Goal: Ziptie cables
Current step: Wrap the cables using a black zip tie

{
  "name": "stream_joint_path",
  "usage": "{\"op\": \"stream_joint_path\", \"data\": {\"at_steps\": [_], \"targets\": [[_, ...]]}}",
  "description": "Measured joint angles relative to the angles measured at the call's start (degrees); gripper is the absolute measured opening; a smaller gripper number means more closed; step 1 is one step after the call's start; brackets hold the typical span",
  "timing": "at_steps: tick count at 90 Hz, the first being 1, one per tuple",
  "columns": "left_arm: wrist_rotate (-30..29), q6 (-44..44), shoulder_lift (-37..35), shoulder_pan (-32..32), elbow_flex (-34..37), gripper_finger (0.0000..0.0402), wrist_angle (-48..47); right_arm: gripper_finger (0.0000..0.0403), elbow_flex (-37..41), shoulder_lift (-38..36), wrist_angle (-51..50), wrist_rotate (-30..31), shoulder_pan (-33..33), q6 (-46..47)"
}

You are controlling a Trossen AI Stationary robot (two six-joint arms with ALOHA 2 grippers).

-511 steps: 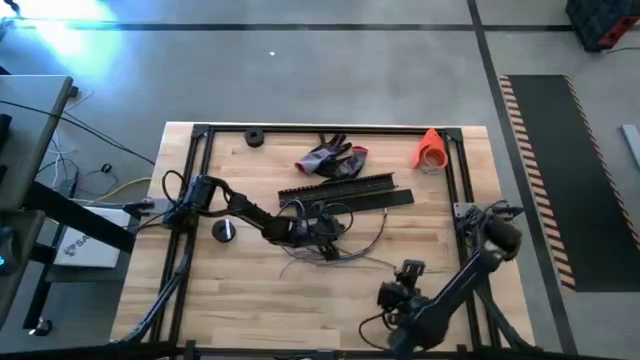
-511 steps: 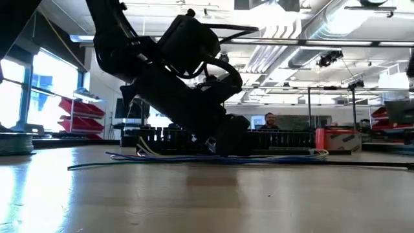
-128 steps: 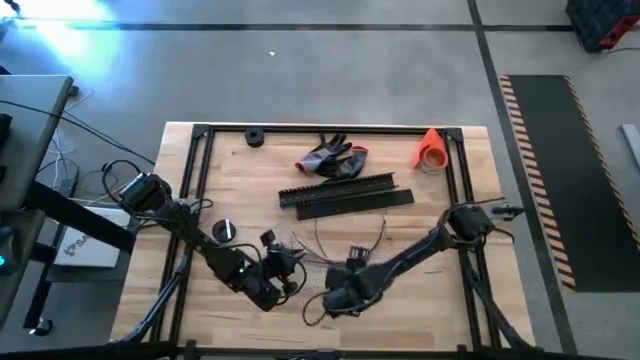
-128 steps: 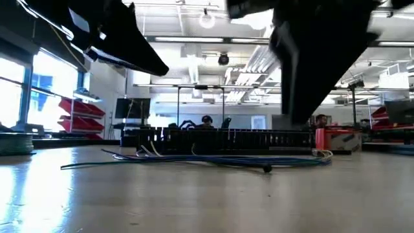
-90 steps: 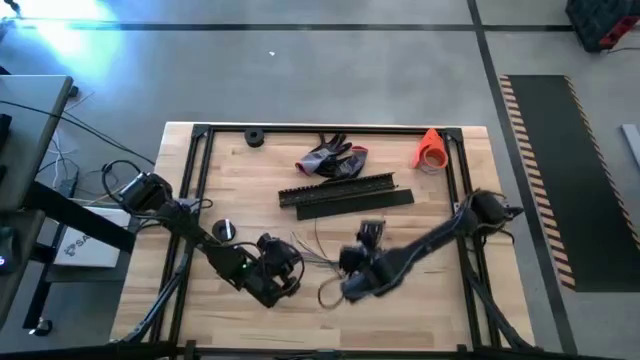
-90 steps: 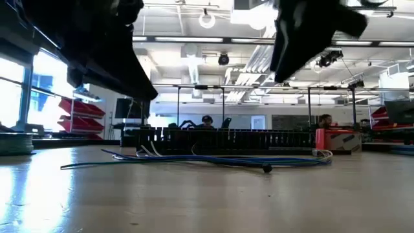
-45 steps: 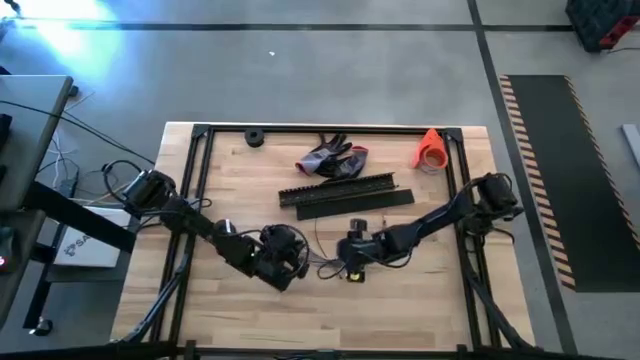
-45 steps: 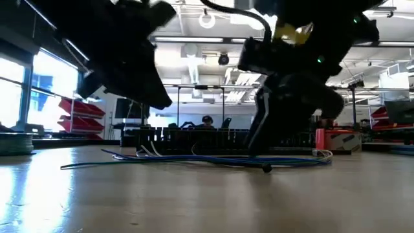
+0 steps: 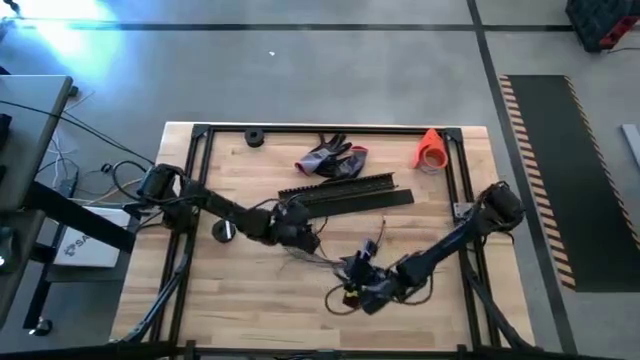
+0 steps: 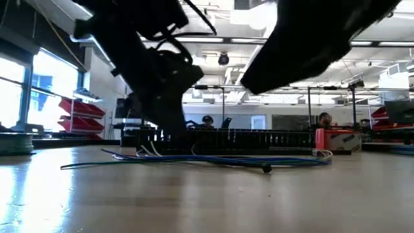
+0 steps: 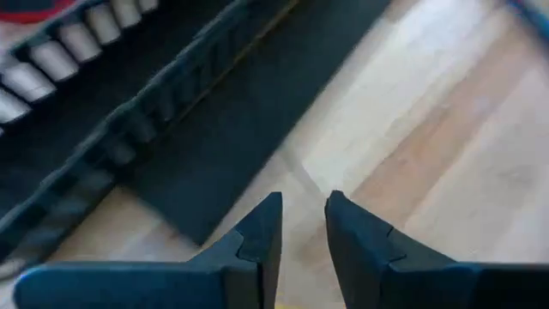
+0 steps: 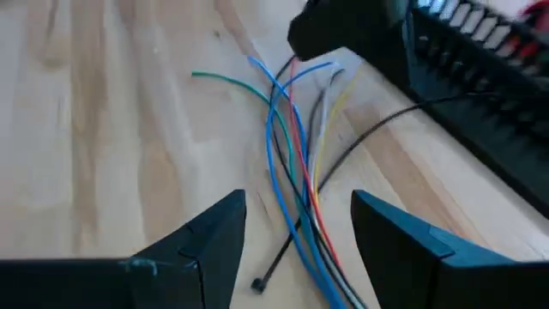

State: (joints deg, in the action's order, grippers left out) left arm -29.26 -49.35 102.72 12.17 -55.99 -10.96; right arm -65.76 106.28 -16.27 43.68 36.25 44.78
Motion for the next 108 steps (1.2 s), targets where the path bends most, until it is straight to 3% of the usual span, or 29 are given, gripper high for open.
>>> {"op": "stream_joint_path", "data": {"at_steps": [18,45,60,75,94,108], "targets": [[5.11,6.52,0.02,-2.19,-0.07,0.0100,5.24,0.0194,-3.93,-0.02,-10.81,7.32,5.21,10.41],[4.76,9.33,2.12,-6.93,-0.04,0.0145,5.87,0.0194,-3.93,0.12,-10.63,10.44,7.69,20.24],[8.85,11.90,5.57,-8.93,-0.04,0.0150,10.92,0.0194,-3.93,0.11,-9.86,11.89,8.28,21.15],[9.04,9.76,6.73,-8.96,-0.11,0.0116,12.51,0.0194,-3.91,0.13,-9.69,12.12,8.44,20.52],[8.39,12.20,7.01,-7.03,-0.03,0.0016,16.25,0.0194,-3.91,0.17,-10.08,13.22,8.44,14.37],[7.51,12.63,6.50,-6.40,-0.02,0.0010,18.13,0.0194,-4.67,0.11,-15.87,8.19,7.52,9.09]]}}
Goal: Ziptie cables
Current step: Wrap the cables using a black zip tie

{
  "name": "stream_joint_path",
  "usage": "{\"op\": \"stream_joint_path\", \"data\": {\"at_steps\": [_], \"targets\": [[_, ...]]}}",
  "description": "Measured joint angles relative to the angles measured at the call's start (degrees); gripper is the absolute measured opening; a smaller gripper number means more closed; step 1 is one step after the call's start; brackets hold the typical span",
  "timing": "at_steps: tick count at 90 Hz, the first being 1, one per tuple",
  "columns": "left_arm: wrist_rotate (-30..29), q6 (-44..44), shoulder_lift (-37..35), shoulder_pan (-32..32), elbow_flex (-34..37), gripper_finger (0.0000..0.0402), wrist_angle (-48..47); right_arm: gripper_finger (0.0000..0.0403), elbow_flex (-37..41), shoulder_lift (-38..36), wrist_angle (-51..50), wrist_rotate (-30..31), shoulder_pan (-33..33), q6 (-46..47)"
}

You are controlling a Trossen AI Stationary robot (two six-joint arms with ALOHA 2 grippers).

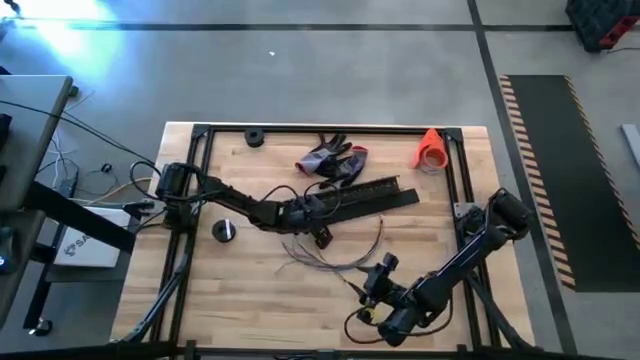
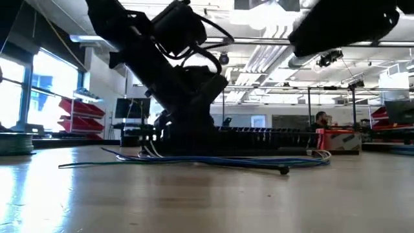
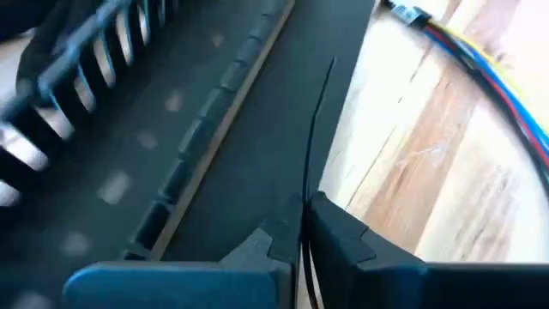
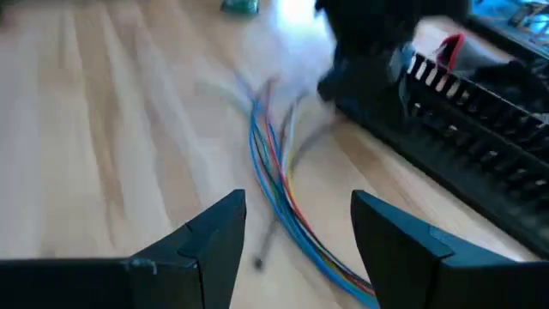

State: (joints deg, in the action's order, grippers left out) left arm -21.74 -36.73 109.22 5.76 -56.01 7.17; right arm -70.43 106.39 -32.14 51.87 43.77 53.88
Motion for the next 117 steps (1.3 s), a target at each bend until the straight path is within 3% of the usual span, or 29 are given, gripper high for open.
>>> {"op": "stream_joint_path", "data": {"at_steps": [14,27,50,64,84,102,117], "targets": [[-0.07,2.46,-2.05,-0.03,0.00,0.0002,0.40,0.0194,-3.09,-0.24,-7.00,-4.99,-2.23,2.03],[0.32,8.05,-5.44,0.09,-0.11,0.0001,3.96,0.0185,-4.07,-0.50,-5.19,-5.68,-2.27,-10.43],[3.78,21.41,-6.89,1.28,-0.22,0.0000,11.86,0.0132,5.42,-7.30,-2.93,-15.97,-5.28,-16.67],[3.36,21.12,-6.41,1.73,1.18,0.0000,13.87,0.0114,16.63,-12.94,12.55,-22.07,-10.01,-24.53],[3.20,16.41,-6.31,2.20,9.84,0.0000,23.03,0.0112,29.54,-18.03,36.68,-30.04,-19.35,-39.21],[5.46,10.10,-6.31,2.66,14.58,0.0000,26.29,0.0112,31.49,-18.31,42.25,-32.21,-23.81,-40.29],[2.67,9.61,-6.31,4.85,15.06,0.0000,26.94,0.0112,31.08,-17.05,46.43,-36.59,-22.02,-39.80]]}}
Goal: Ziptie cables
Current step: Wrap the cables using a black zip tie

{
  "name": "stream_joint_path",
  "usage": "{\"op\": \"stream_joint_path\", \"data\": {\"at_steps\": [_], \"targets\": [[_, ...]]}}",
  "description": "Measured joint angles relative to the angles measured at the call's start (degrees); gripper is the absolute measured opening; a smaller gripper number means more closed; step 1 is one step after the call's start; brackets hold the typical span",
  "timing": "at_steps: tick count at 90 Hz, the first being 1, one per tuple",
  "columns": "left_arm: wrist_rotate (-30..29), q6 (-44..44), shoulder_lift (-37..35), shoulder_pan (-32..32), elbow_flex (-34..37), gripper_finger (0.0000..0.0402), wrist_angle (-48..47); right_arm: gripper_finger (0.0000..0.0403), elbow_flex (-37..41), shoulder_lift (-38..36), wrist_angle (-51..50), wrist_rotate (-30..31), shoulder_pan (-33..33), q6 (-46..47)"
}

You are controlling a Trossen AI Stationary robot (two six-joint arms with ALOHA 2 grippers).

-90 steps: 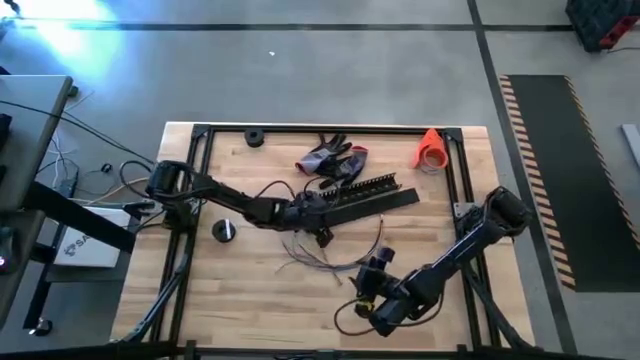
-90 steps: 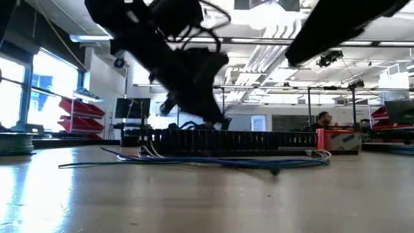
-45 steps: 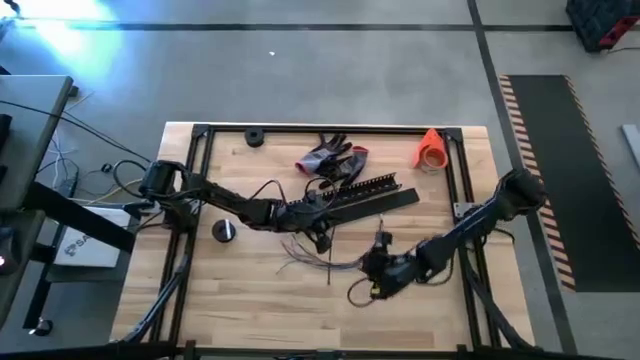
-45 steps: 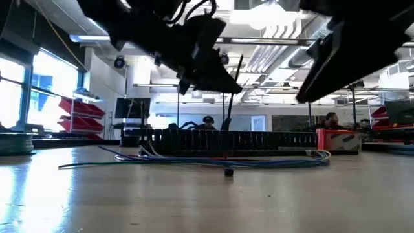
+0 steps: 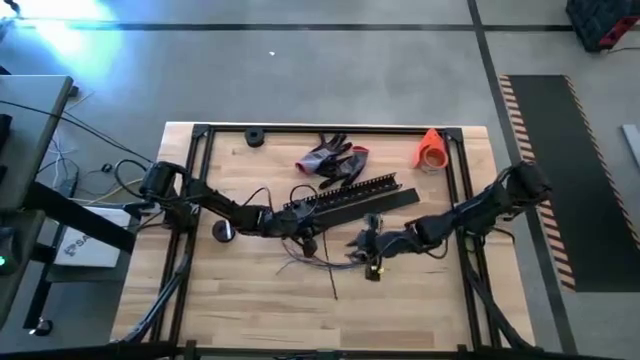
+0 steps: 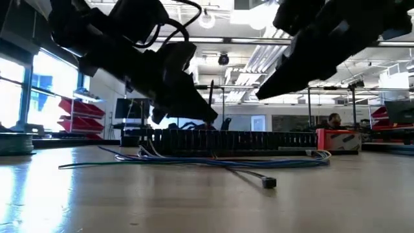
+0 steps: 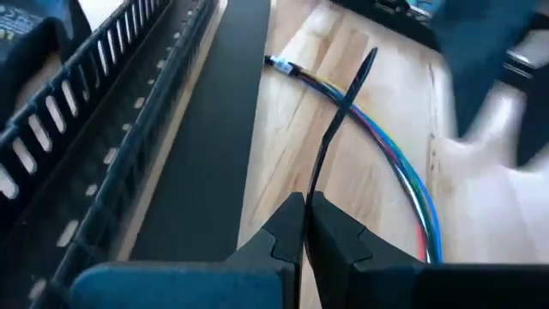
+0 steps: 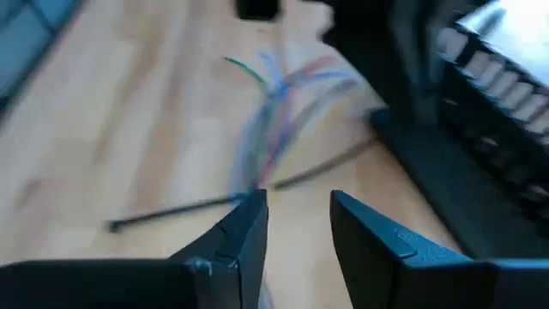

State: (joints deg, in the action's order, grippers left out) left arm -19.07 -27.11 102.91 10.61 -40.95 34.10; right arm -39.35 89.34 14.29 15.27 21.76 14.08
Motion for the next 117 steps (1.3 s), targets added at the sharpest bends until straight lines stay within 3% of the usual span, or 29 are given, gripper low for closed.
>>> {"op": "stream_joint_path", "data": {"at_steps": [10,34,39,50,56,79,101,117], "targets": [[-4.02,3.60,0.00,1.99,0.00,0.0000,0.45,0.0112,0.00,0.35,-0.27,0.01,1.07,-4.79],[-8.70,6.69,2.03,4.47,-0.02,0.0000,4.64,0.0112,0.08,-0.66,1.88,5.62,-0.86,-4.99],[-8.37,6.64,3.27,4.50,0.00,0.0000,5.78,0.0112,0.37,-0.04,4.55,3.26,-2.56,-5.94],[-7.19,6.34,5.18,4.46,-0.40,0.0000,6.60,0.0117,0.85,0.97,9.03,-9.21,-7.85,-7.39],[-6.99,6.34,5.48,4.46,-0.44,0.0000,6.46,0.0123,0.85,1.05,9.32,-12.85,-10.59,-9.34],[-6.77,9.83,5.66,4.44,-0.50,0.0000,9.60,0.0144,0.83,2.31,10.88,-17.19,-14.84,-16.67],[-6.36,9.79,5.66,4.28,-0.50,0.0000,9.66,0.0144,0.83,10.84,23.41,-17.86,-14.77,-18.09],[-4.52,9.40,5.66,4.28,-0.50,0.0000,9.60,0.0144,0.83,12.98,29.94,-17.81,-15.25,-17.58]]}}
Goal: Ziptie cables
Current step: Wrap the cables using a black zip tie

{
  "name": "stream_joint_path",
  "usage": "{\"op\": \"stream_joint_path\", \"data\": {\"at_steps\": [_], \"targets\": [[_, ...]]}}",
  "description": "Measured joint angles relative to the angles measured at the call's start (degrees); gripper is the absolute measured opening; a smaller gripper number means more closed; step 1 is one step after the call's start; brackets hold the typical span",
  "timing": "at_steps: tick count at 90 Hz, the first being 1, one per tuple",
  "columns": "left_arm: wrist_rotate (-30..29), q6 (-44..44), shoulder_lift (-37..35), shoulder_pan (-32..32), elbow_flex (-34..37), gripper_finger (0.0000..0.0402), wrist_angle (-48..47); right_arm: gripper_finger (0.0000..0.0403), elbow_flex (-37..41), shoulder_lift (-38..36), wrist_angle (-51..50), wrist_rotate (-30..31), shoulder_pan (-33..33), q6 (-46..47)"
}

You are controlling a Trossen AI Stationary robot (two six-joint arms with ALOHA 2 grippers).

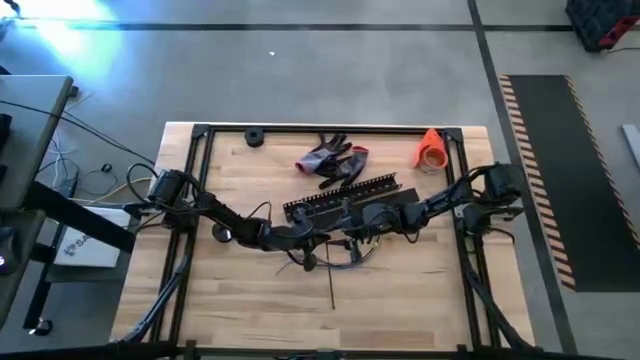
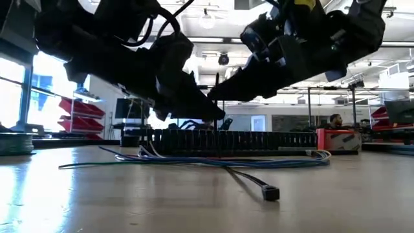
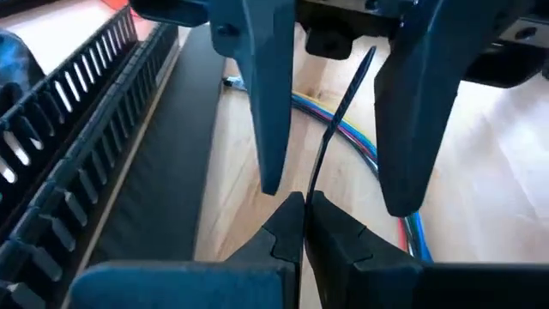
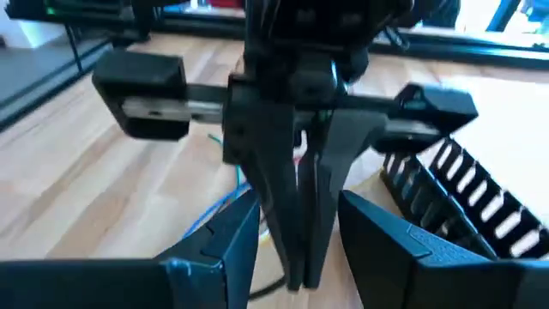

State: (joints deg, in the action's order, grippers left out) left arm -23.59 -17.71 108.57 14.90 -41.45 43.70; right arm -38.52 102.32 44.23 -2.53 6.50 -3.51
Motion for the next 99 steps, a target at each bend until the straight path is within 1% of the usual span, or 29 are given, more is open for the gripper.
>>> {"op": "stream_joint_path", "data": {"at_steps": [9,18,40,50,67,76,88,99], "targets": [[0.11,-0.01,0.00,0.00,0.00,0.0000,0.00,0.0143,0.00,0.00,0.37,-0.04,-1.06,0.02],[0.13,-0.02,0.00,0.00,0.00,0.0000,-0.04,0.0126,0.00,0.00,0.10,-0.91,-2.04,0.04],[0.08,0.26,0.00,-0.01,0.00,0.0000,-0.14,0.0046,0.00,0.00,-1.73,-2.23,-2.51,-0.25],[-0.98,0.30,0.00,-0.31,0.00,0.0000,-0.17,0.0010,0.00,0.00,-2.30,-2.29,-2.49,-0.46],[-1.38,-0.14,0.00,-1.59,0.00,0.0004,-0.13,0.0001,0.00,0.00,-2.63,-1.29,-2.51,-1.34],[-1.41,1.95,0.00,-1.77,0.00,0.0023,-0.22,0.0000,0.00,0.00,-2.77,-0.91,-2.76,-1.41],[-1.36,2.37,-0.06,-1.76,0.00,0.0063,-1.50,0.0000,0.00,-0.04,-3.08,-0.83,-3.14,-1.33],[1.67,2.03,-1.41,-1.76,0.07,0.0103,-2.69,0.0000,0.00,-0.06,-3.09,-0.67,-3.51,-1.29]]}}
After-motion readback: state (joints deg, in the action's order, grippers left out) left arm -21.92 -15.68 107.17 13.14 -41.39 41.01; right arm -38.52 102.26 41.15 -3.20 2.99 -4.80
